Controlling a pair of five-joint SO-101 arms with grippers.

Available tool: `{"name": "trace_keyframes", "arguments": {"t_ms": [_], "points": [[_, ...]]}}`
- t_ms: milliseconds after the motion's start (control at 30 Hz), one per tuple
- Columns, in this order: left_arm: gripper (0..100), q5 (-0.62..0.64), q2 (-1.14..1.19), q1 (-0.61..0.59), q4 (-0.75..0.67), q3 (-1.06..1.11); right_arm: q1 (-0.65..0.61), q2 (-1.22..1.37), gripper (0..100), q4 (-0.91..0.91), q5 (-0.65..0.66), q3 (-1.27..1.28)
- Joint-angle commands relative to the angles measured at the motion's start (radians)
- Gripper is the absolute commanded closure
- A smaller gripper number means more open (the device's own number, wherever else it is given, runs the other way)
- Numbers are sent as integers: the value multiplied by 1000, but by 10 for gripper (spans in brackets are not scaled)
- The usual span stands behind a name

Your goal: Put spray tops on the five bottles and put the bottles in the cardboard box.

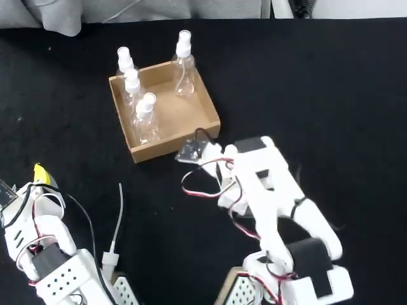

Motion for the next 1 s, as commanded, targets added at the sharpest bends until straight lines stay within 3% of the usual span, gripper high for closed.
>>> {"name": "trace_keyframes", "arguments": {"t_ms": [0,333,600,967], "points": [[797,5,-9,1,5,24,-11,-1,662,35,66,-56],[797,5,-9,1,5,24,2,-39,666,138,232,-54],[797,5,-9,1,5,24,160,-42,667,71,405,-13],[797,5,-8,1,5,24,167,-41,669,68,417,-7]]}}
